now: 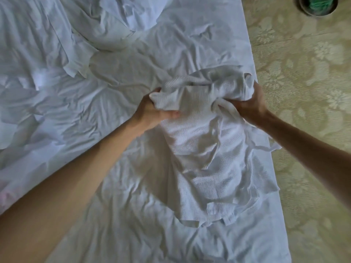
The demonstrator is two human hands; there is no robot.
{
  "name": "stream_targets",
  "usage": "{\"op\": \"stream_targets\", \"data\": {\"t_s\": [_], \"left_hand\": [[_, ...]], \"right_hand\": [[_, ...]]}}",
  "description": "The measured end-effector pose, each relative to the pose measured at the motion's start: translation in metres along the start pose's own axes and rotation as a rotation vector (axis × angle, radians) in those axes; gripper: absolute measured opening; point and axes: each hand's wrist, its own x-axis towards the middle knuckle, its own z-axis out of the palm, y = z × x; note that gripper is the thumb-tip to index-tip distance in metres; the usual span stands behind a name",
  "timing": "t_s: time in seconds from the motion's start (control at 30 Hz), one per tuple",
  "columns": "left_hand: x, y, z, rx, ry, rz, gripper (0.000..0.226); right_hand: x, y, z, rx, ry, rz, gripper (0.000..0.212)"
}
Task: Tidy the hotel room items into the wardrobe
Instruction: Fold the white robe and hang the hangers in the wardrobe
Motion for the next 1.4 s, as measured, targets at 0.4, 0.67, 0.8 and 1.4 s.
{"op": "stream_targets", "data": {"t_s": [0.4, 0.67, 0.8, 1.4], "left_hand": [[-0.194, -0.146, 0.065, 1.023, -0.305, 1.006, 0.025], [-0.232, -0.167, 0.101, 0.631, -0.29, 0.37, 0.032], [-0.227, -0.121, 0.124, 0.364, 0.039, -0.264, 0.071], [-0.134, -0.146, 0.1, -0.013, -0.091, -0.512, 0.065]], "right_hand": [[-0.238, 0.098, -0.033, -0.756, -0.421, -0.952, 0.012], [-0.29, 0.112, -0.025, -0.867, -0.813, -0.32, 0.081], [-0.276, 0.06, -0.031, -0.456, -0.756, 0.282, 0.101], [-0.216, 0.082, 0.02, 0.124, -0.286, 0.623, 0.055]]}}
